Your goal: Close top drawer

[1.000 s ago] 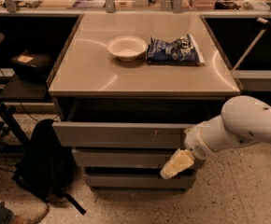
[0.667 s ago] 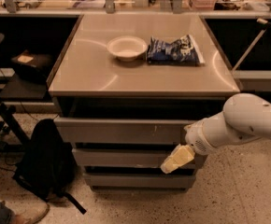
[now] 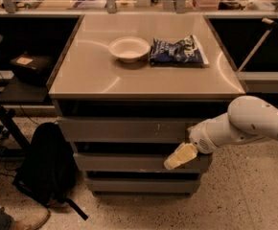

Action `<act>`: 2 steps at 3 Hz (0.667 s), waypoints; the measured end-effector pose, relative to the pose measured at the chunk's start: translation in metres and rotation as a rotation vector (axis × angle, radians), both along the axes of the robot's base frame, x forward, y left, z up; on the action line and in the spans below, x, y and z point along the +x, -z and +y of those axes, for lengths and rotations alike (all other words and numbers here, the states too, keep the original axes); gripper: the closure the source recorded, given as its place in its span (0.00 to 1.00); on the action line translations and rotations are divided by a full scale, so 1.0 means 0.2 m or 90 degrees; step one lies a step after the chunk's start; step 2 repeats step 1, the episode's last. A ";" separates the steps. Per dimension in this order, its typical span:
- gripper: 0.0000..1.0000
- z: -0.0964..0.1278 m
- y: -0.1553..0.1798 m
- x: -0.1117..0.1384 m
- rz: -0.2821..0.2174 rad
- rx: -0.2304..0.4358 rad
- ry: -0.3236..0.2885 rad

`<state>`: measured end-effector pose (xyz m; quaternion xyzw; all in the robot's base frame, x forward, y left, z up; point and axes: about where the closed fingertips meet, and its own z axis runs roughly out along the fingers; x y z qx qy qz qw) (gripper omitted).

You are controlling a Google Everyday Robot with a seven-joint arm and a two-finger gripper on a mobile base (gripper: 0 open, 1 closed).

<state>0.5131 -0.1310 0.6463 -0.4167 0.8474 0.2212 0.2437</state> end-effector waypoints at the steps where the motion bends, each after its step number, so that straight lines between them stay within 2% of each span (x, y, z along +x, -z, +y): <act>1: 0.00 0.01 0.01 0.02 -0.001 0.007 0.002; 2: 0.00 0.01 0.01 0.02 -0.001 0.007 0.002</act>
Offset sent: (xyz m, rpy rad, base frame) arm 0.0000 0.0000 0.0000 0.0000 0.0000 0.0000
